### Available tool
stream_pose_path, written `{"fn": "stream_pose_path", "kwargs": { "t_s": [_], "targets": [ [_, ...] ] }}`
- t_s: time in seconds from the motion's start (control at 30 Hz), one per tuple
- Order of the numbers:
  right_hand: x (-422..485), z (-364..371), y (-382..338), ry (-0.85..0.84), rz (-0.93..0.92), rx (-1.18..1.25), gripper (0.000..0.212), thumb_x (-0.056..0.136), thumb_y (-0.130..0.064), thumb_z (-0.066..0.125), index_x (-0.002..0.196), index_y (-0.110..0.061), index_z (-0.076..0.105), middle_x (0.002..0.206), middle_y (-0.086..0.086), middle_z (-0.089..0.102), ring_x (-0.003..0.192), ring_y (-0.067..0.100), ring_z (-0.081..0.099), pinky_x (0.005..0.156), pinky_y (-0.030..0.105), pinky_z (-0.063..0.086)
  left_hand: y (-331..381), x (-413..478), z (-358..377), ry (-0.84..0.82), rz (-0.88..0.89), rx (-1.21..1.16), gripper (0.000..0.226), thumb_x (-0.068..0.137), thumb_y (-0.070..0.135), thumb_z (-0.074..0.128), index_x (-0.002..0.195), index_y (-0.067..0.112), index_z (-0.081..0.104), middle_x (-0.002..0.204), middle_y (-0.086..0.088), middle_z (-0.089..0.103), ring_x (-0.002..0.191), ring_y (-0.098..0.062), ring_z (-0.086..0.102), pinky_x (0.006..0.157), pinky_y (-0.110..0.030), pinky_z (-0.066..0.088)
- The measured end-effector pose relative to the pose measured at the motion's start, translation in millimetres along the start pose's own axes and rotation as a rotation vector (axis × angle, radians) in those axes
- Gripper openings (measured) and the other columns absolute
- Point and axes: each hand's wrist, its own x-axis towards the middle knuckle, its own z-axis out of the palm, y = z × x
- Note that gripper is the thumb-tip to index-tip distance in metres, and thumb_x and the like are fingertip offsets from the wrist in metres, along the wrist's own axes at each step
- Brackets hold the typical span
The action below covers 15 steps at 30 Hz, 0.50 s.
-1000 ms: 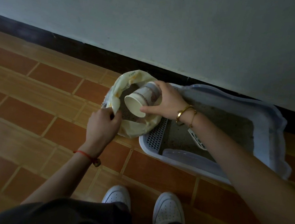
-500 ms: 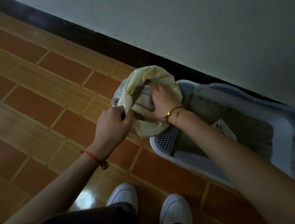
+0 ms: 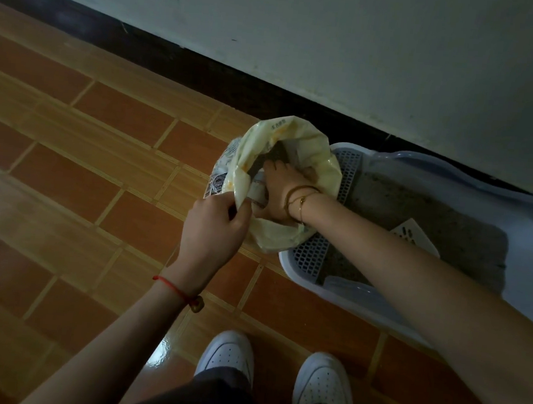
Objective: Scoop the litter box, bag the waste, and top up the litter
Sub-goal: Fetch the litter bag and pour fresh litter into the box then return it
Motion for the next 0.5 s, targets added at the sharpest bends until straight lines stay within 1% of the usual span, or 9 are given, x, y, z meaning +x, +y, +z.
{"fn": "stream_pose_path", "kwargs": {
  "t_s": [0.13,0.23,0.3,0.4,0.5],
  "targets": [
    [-6.7,-5.0,6.4,-0.064,0.061,0.212,0.088,0.066,-0.056,0.073,0.132,-0.009,0.037,0.128,0.010,0.049,0.117,0.027,0.050,0.090,0.036,0.042,-1.5,0.0,1.0,0.004,0.000,-0.014,0.048,0.087,0.045,0.042,0.071,0.005,0.062,0.058,-0.012,0.062,0.048,-0.030,0.058,0.045,-0.048,0.048],
    [-12.5,-20.2,14.8,-0.069,0.068,0.287,0.091,0.062,-0.057,0.077,0.131,-0.011,0.040,0.123,0.008,0.052,0.112,0.025,0.053,0.085,0.033,0.045,-2.4,0.0,-0.4,0.009,0.011,-0.018,0.047,0.088,0.044,0.043,0.070,0.005,0.061,0.057,-0.012,0.062,0.047,-0.030,0.057,0.045,-0.048,0.049],
    [-19.9,-33.2,22.5,-0.038,0.076,0.333,0.090,0.060,-0.056,0.079,0.130,-0.014,0.042,0.123,0.005,0.053,0.113,0.022,0.053,0.085,0.032,0.046,-2.1,0.0,-1.3,0.009,0.014,-0.030,0.045,0.093,0.040,0.047,0.071,0.004,0.061,0.059,-0.014,0.063,0.048,-0.031,0.059,0.044,-0.048,0.050],
    [-36.4,-50.4,36.4,0.008,0.097,0.411,0.090,0.062,-0.058,0.077,0.133,-0.016,0.041,0.129,0.003,0.051,0.116,0.020,0.051,0.089,0.032,0.047,1.3,-0.6,-2.1,0.010,0.011,-0.042,0.039,0.098,0.029,0.050,0.074,0.002,0.062,0.061,-0.016,0.064,0.051,-0.034,0.061,0.046,-0.046,0.050],
    [-55.0,-60.7,53.1,0.006,0.145,0.548,0.090,0.065,-0.059,0.075,0.136,-0.017,0.039,0.131,0.002,0.051,0.117,0.020,0.052,0.094,0.037,0.049,6.3,-1.8,-1.4,0.004,0.003,-0.058,0.036,0.098,0.026,0.050,0.074,0.002,0.062,0.063,-0.014,0.065,0.051,-0.031,0.063,0.047,-0.045,0.052]
  ]
}}
